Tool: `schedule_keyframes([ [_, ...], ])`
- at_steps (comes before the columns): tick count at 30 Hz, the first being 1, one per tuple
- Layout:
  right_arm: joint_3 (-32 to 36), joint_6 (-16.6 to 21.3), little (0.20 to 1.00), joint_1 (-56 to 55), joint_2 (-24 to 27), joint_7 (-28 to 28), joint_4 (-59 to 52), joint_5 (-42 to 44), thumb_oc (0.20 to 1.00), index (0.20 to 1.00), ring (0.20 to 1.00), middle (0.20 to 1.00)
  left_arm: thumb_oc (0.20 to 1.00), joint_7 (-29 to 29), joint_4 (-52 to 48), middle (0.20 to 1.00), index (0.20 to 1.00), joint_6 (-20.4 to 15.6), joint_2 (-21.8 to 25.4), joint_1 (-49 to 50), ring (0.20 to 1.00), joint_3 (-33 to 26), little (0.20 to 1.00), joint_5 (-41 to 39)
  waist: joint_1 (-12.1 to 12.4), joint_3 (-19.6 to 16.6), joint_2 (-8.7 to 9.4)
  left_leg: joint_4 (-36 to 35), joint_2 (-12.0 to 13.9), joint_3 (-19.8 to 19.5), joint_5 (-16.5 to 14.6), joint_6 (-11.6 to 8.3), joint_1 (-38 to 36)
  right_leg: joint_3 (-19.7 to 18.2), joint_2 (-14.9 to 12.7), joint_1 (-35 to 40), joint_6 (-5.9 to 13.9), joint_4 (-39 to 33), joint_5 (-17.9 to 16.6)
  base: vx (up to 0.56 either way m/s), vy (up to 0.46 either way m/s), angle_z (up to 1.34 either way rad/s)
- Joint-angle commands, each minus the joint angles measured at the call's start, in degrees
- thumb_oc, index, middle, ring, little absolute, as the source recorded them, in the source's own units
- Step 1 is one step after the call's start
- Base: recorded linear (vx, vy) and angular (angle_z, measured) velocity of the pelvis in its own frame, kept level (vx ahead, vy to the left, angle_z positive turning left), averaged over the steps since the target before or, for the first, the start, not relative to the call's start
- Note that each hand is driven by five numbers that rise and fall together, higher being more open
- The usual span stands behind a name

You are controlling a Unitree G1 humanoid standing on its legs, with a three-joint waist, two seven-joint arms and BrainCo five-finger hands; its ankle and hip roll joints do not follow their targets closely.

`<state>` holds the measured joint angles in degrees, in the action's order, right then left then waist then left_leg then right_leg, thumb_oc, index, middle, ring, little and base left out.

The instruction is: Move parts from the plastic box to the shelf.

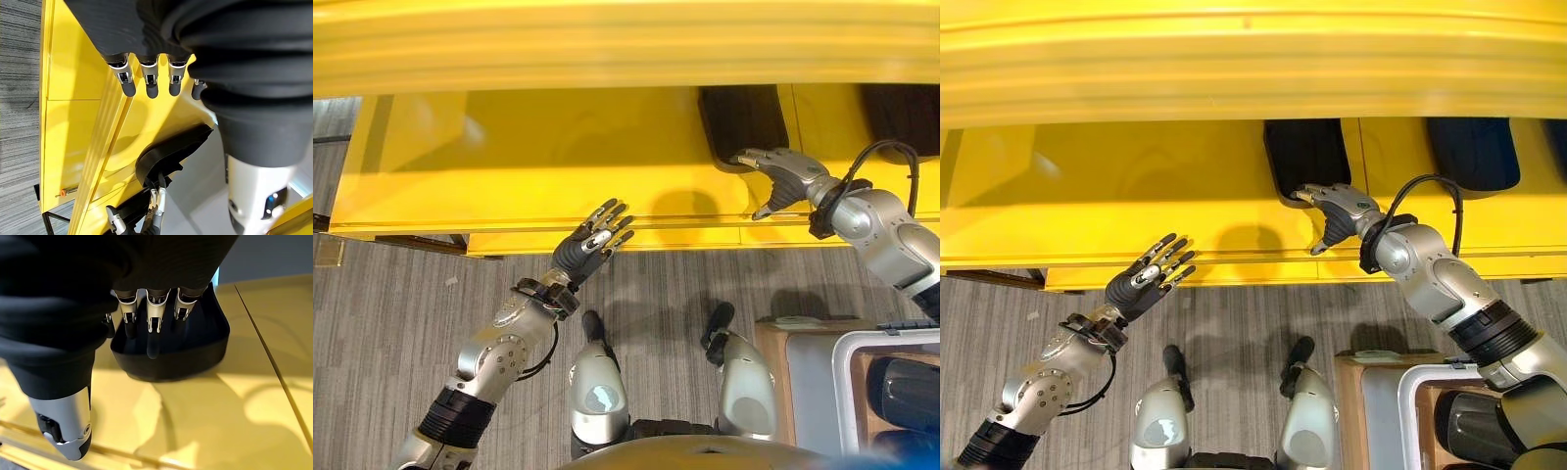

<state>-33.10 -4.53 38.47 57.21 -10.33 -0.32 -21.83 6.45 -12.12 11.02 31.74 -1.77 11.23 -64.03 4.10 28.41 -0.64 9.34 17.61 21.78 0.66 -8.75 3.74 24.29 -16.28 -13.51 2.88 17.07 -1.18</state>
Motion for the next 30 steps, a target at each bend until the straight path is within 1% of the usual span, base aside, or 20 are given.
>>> schedule_keyframes([
  [1, 0.30, 1.04, 1.000, 2.23, 0.07, 1.54, -2.87, -3.47, 1.000, 1.000, 1.000, 1.000, 1.000, 2.21, -2.95, 1.000, 1.000, -1.72, -0.54, 1.79, 1.000, 1.70, 1.000, -0.92, 0.66, -2.05, 1.06, 1.88, 0.16, 1.74, -2.52, 1.92, 2.30, -0.80, -0.33, 2.80, 4.30, 6.25, 11.19, 0.00, 0.000, 0.00],
  [5, -0.73, 0.32, 1.000, 2.10, -0.62, -0.18, -2.83, -5.04, 1.000, 1.000, 1.000, 1.000, 1.000, 1.73, -3.36, 1.000, 1.000, -1.67, -0.64, 1.56, 1.000, 1.95, 1.000, -1.06, 0.75, -1.91, 0.97, 2.03, 0.22, 1.76, -2.53, 1.94, 2.52, -0.80, -0.44, 2.68, 4.34, 6.27, 11.23, 0.00, 0.000, 0.00],
  [6, -1.37, 0.45, 1.000, 2.47, -0.66, -0.27, -2.41, -4.29, 1.000, 1.000, 1.000, 1.000, 1.000, 1.65, -3.45, 1.000, 1.000, -1.44, -0.60, 1.56, 1.000, 1.92, 1.000, -1.02, 0.89, -1.90, 0.92, 1.98, 0.19, 1.75, -2.48, 1.97, 2.54, -0.73, -0.48, 2.63, 4.36, 6.30, 11.21, 0.00, 0.000, 0.00],
  [8, -2.50, -0.67, 1.000, 3.51, -1.32, -1.90, -1.38, 0.19, 1.000, 1.000, 1.000, 1.000, 1.000, 1.69, -3.29, 1.000, 1.000, -1.15, -0.72, 1.41, 1.000, 1.82, 1.000, -1.04, 1.08, -1.90, 0.88, 1.89, 0.19, 1.73, -2.35, 1.92, 2.50, -0.60, -0.48, 2.65, 4.30, 6.28, 11.17, 0.00, 0.000, 0.00],
  [9, -3.51, -1.87, 1.000, 4.82, -2.32, -3.17, -0.70, 4.71, 1.000, 1.000, 1.000, 1.000, 1.000, 1.70, -3.24, 1.000, 1.000, -0.62, -0.91, 1.08, 1.000, 1.78, 1.000, -0.85, 1.44, -1.82, 0.86, 1.76, 0.11, 1.57, -2.20, 1.85, 2.51, -0.37, -0.57, 2.68, 4.15, 6.38, 11.19, 0.00, 0.000, 0.00],
  [11, -3.58, -3.95, 1.000, 5.30, -3.69, -4.14, -0.42, 8.70, 1.000, 1.000, 1.000, 1.000, 1.000, 1.89, -3.32, 1.000, 1.000, 0.04, -1.09, 1.01, 1.000, 1.51, 1.000, -0.81, 1.68, -1.86, 0.87, 1.82, 0.11, 1.49, -2.21, 1.88, 2.53, -0.19, -0.69, 2.66, 4.05, 6.53, 11.22, 0.00, 0.000, 0.00],
  [13, -3.75, -5.57, 1.000, 6.10, -5.33, -4.65, 0.33, 11.04, 1.000, 1.000, 1.000, 1.000, 1.000, 2.15, -3.50, 1.000, 1.000, 0.73, -1.42, 0.85, 1.000, 1.50, 1.000, -0.37, 2.01, -1.91, 0.87, 1.74, 0.06, 1.37, -2.19, 1.88, 2.56, 0.04, -0.80, 2.64, 4.00, 6.59, 11.21, 0.00, -0.012, 0.08],
  [15, -3.60, -8.64, 1.000, 6.69, -8.01, -5.49, 1.03, 13.43, 1.000, 1.000, 1.000, 1.000, 1.000, 1.75, -3.60, 1.000, 1.000, 1.19, -2.28, 0.52, 1.000, 2.11, 1.000, 0.37, 2.24, -2.03, 0.80, 1.55, -0.03, 1.27, -2.08, 1.87, 2.40, 0.25, -0.91, 2.79, 3.92, 6.50, 11.09, 0.01, -0.004, 0.08],
  [25, -3.30, -10.30, 1.000, 8.51, -13.18, -5.21, 4.20, 10.53, 1.000, 1.000, 1.000, 1.000, 1.000, 0.93, -2.71, 1.000, 1.000, 1.39, -3.49, -0.77, 1.000, 3.24, 1.000, 0.61, 2.40, -2.04, 0.35, 1.44, -0.23, 1.11, -2.07, 1.96, 2.25, 0.23, -0.90, 2.97, 3.76, 6.27, 10.94, 0.00, 0.000, 0.00],
  [28, -3.26, -10.99, 1.000, 8.79, -13.86, -4.18, 4.65, 10.64, 1.000, 1.000, 1.000, 1.000, 1.000, 0.84, -2.80, 1.000, 1.000, 1.53, -3.62, -0.83, 1.000, 3.35, 1.000, 0.69, 2.52, -1.97, 0.22, 1.28, -0.31, 1.10, -2.02, 1.96, 2.19, 0.27, -0.92, 3.06, 3.79, 6.11, 10.86, 0.00, 0.000, 0.00],
  [30, -3.25, -11.28, 1.000, 9.64, -14.88, -2.51, 5.93, 9.89, 1.000, 1.000, 1.000, 1.000, 1.000, 0.67, -2.70, 1.000, 1.000, 1.53, -3.77, -1.15, 1.000, 3.63, 1.000, 0.76, 2.59, -1.93, 0.11, 1.27, -0.36, 1.07, -1.96, 1.98, 2.22, 0.29, -0.97, 3.00, 3.75, 6.11, 10.77, 0.00, 0.000, 0.00],
])
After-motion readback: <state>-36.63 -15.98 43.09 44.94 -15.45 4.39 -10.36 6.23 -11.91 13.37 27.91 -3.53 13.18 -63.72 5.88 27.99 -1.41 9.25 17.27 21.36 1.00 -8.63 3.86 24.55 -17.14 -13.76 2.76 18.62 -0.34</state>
